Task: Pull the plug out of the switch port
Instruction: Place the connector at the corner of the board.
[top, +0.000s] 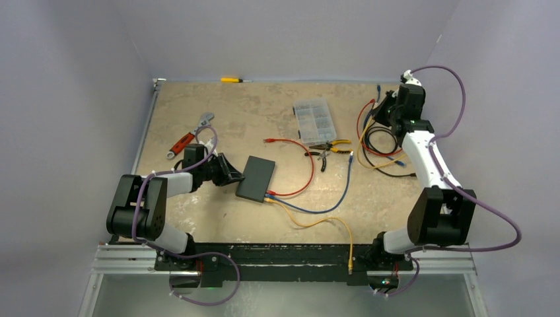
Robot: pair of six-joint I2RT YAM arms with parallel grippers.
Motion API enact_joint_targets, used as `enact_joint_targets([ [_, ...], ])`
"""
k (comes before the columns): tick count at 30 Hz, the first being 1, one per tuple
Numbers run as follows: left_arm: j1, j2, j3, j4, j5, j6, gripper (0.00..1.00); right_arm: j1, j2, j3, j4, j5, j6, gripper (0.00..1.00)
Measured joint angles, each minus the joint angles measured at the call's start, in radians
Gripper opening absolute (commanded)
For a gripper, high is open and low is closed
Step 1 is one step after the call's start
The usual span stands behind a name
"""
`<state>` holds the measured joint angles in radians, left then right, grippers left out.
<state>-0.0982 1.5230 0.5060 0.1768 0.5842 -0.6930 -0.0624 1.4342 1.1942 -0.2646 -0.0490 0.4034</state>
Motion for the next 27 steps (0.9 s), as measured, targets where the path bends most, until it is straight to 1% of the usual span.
enact_joint_targets([
  [8,0.000,0.009,0.000,0.006,0.003,0.000,0.13,-0.029,0.087,0.035,0.026,-0.031,0.023,0.00],
  [18,0.000,0.034,0.001,0.040,0.023,0.000,0.13,-0.034,0.227,0.116,0.065,-0.095,0.049,0.00],
  [27,0.001,0.050,0.008,0.054,0.040,-0.001,0.13,-0.064,0.326,0.201,0.078,-0.127,0.069,0.00],
])
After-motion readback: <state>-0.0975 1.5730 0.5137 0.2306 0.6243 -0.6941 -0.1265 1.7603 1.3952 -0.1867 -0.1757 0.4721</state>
